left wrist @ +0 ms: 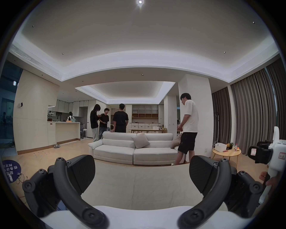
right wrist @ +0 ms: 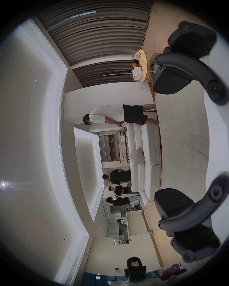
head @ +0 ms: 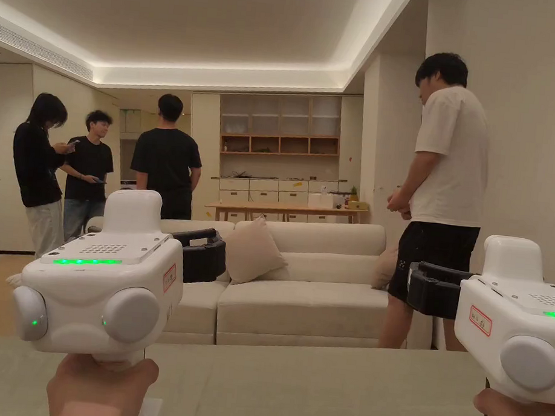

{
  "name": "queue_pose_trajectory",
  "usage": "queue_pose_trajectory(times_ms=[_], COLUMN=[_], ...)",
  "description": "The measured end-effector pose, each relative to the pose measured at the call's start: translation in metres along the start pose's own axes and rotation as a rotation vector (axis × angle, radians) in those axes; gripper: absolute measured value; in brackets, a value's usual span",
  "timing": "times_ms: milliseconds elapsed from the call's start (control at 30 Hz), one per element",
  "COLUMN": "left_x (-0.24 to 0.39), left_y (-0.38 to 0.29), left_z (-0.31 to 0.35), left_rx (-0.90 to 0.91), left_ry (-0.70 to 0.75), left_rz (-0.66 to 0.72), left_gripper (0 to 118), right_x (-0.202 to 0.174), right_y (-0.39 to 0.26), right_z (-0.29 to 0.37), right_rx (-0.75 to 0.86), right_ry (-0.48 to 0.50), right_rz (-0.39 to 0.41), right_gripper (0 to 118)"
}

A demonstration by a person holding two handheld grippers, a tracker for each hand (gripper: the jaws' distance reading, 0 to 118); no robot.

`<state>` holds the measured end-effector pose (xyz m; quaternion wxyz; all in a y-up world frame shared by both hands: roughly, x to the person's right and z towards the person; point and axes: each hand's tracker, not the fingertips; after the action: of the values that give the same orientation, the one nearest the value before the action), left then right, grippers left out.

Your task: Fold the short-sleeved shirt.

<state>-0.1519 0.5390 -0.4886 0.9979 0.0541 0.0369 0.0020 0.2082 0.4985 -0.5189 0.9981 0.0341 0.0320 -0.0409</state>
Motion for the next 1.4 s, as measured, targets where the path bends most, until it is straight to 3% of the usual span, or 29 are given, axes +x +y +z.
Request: queue_pose_trajectory(times_ms=[200, 400, 467, 500, 533, 567, 600, 633, 667, 733, 933, 1067, 1200, 1400], left_x=[-0.002, -0.006, -0.008, -0.009, -0.008, -0.007, -0.005, -0.003, 0.001, 0.000, -0.003, -0.032, -0.095, -0.217], left_y=[0.001, 0.001, 0.001, 0.000, -0.003, -0.005, -0.008, -0.010, -0.012, -0.016, -0.019, -0.017, -0.016, -0.019], left_z=[0.000, 0.002, 0.002, 0.002, 0.003, 0.005, 0.006, 0.004, 0.003, 0.003, 0.002, 0.014, 0.048, 0.140], left_rx=[0.010, -0.010, -0.072, -0.071, -0.068, -0.066, -0.057, -0.055, -0.011, -0.076, -0.062, -0.058, -0.059, -0.083], left_ry=[-0.004, -0.032, -0.051, -0.065, -0.065, -0.065, -0.060, -0.042, 0.012, -0.069, -0.044, 0.014, 0.152, 0.465], left_rz=[0.003, 0.027, 0.060, 0.059, 0.057, 0.055, 0.038, 0.011, -0.015, 0.006, -0.006, -0.021, -0.022, -0.025], left_gripper=[118, 118, 117, 116, 105, 73, 16, 0, 0, 0, 0, 0, 0, 0], right_x=[-0.007, -0.002, -0.001, 0.000, -0.002, -0.004, -0.006, -0.007, -0.002, 0.000, -0.007, -0.035, -0.097, -0.244], right_y=[0.000, 0.002, 0.002, 0.002, 0.002, 0.002, 0.002, 0.002, 0.003, 0.007, -0.001, -0.004, -0.013, -0.035], right_z=[0.002, 0.001, 0.004, 0.006, 0.011, 0.013, 0.013, 0.013, 0.009, 0.009, 0.009, 0.000, -0.014, -0.018], right_rx=[0.010, 0.002, -0.005, -0.003, 0.003, 0.010, 0.006, -0.020, 0.003, -0.016, -0.042, -0.066, -0.092, -0.131], right_ry=[-0.010, -0.005, 0.022, 0.033, 0.024, 0.016, -0.013, -0.061, -0.062, -0.009, -0.007, 0.049, 0.195, 0.499], right_rz=[0.030, -0.014, -0.050, -0.053, -0.050, -0.038, -0.007, 0.024, 0.010, 0.001, 0.029, 0.045, 0.054, 0.073], right_gripper=[118, 118, 113, 106, 78, 38, 0, 0, 0, 0, 0, 0, 0, 0])
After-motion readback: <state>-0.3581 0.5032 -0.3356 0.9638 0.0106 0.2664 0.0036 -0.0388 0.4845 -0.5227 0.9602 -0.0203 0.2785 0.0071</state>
